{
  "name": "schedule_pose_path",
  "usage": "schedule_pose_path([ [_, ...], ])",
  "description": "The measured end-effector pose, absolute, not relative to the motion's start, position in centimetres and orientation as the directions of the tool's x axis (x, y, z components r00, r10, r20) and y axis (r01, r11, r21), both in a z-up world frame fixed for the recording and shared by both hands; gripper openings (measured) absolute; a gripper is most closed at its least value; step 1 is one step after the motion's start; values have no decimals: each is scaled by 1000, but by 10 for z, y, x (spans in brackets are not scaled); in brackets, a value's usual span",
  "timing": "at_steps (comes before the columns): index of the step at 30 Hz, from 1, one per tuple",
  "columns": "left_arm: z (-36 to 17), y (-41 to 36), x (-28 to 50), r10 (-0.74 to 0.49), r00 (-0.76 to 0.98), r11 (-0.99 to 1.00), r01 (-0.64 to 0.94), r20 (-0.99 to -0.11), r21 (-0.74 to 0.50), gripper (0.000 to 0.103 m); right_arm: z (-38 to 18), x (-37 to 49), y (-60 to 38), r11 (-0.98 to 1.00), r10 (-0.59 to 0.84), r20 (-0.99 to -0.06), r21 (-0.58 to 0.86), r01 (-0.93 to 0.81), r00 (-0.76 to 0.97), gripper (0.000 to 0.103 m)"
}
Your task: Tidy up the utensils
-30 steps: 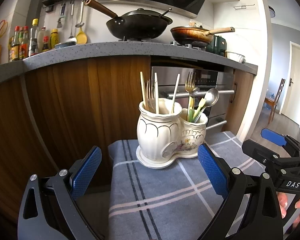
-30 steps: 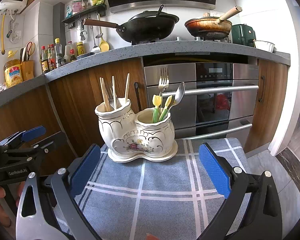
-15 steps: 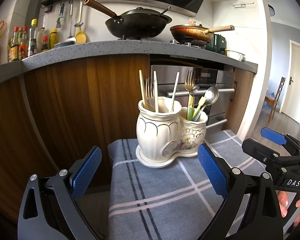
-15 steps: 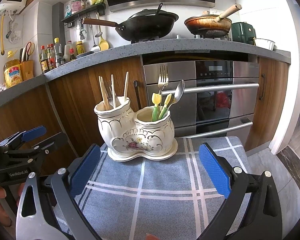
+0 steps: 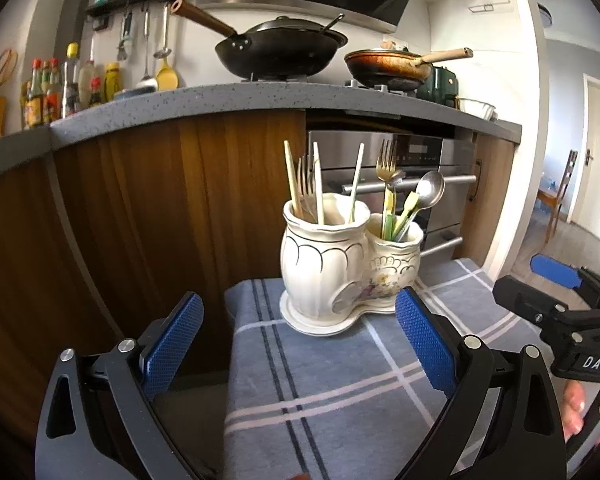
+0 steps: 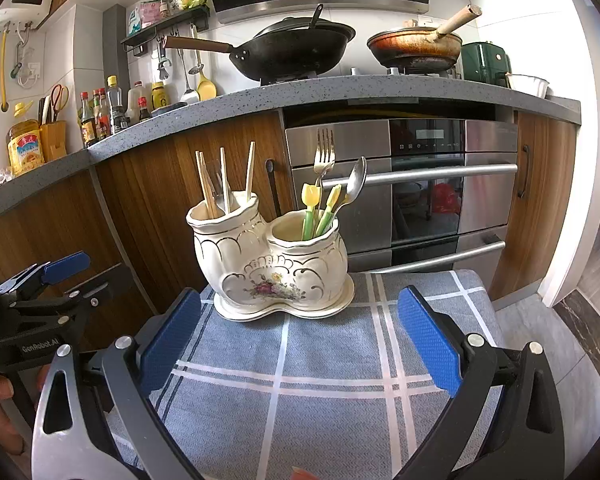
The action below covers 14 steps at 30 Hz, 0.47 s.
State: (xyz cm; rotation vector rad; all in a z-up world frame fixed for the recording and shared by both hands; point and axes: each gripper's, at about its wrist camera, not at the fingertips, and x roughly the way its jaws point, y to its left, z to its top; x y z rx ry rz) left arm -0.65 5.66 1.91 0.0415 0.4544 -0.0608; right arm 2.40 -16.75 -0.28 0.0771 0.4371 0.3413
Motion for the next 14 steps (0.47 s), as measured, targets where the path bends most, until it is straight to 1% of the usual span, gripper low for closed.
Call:
schedule_pose_path([
  [3,19,54,-7,-36,901,997,61,-432,46,96,-3,24,-167,941,339,-402,145,-307,851,97],
  [7,19,56,-6,-65,896,996,81,-440,19,96,-3,25,-168,941,339,-403,147,-306,850,97],
  [14,11,54,2,-76,871,995,95,-485,15,98,-8,27,-174,941,337,-420,153,-301,843,97],
])
